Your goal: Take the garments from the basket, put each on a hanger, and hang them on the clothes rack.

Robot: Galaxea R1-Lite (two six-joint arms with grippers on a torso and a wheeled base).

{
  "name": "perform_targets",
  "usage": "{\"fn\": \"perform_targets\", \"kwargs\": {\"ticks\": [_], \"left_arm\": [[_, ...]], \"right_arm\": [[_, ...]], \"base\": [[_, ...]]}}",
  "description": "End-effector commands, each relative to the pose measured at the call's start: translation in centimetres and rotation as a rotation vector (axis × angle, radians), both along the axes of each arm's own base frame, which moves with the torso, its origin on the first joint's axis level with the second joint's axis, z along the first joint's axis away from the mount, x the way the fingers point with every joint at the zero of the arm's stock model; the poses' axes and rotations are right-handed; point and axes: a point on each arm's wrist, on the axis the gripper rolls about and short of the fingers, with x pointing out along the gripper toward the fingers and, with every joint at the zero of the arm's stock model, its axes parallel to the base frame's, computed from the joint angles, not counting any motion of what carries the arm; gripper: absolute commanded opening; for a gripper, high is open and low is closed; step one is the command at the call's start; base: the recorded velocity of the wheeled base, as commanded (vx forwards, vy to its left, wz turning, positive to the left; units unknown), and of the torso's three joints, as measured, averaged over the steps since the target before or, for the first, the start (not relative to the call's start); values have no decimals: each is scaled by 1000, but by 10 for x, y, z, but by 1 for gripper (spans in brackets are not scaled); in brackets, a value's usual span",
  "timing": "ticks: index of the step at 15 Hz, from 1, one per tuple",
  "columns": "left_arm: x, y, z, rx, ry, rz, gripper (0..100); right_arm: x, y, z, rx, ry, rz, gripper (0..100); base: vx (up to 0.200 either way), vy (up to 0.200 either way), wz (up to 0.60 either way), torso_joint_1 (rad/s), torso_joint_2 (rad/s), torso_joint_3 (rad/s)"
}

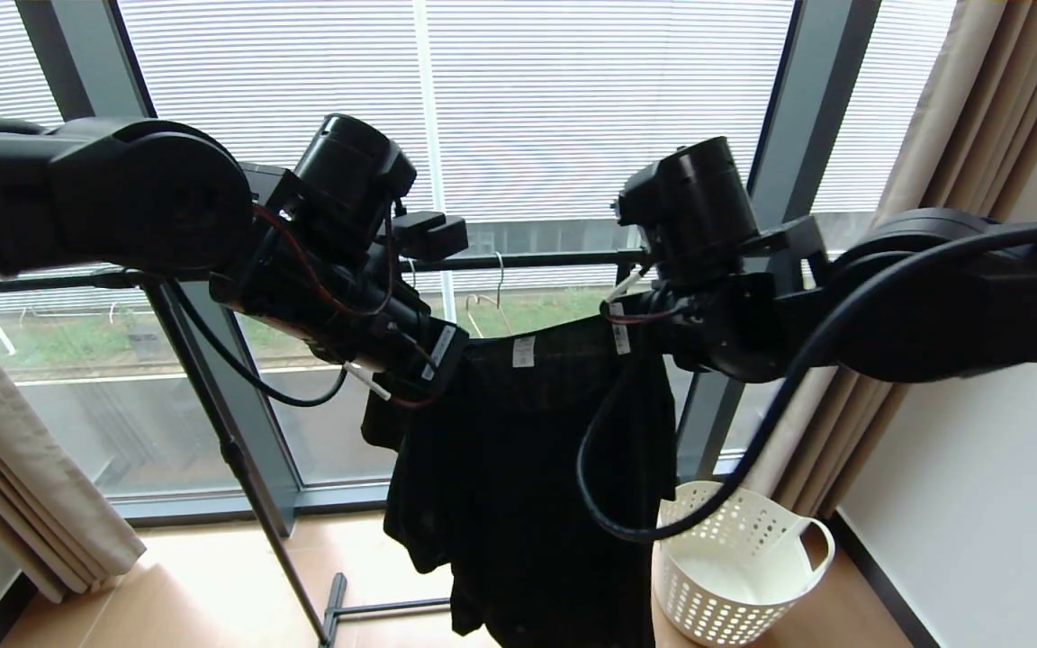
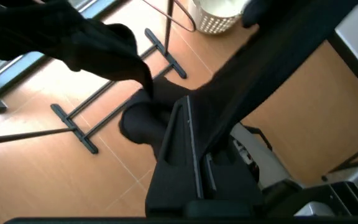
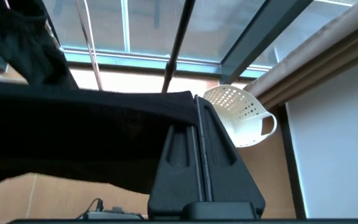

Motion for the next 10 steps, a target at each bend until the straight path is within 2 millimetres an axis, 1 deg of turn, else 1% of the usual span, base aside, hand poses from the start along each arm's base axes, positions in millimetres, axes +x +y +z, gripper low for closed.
{"fn": "perform_targets", "kwargs": {"ticks": [1,3,4,5,7,8,10], "left_arm": [[-23,-18,-2,5,34,-62,0],[-40,-33,-3,-11,65,-95,0],[-48,-40,-1,-30,78,-99,0],[-55,-48,-1,-49,97,-99,0],[-61,-58,4,-97,122,-74,0],[-62,-61,9,-128,124,-58,0],[-64,-70,13,-172,150,-32,0]], "right_arm": [[40,34,-27,0,-1,-3,0],[56,49,-29,29,-32,0,0],[63,55,-33,36,-40,0,0],[68,60,-49,17,-19,2,0],[68,65,-53,40,0,42,0],[68,67,-56,52,13,63,0],[67,67,-55,80,14,57,0]], "base": [[0,0,0,0,0,0],[0,0,0,0,0,0],[0,0,0,0,0,0],[0,0,0,0,0,0],[0,0,0,0,0,0],[0,0,0,0,0,0],[0,0,0,0,0,0]]}}
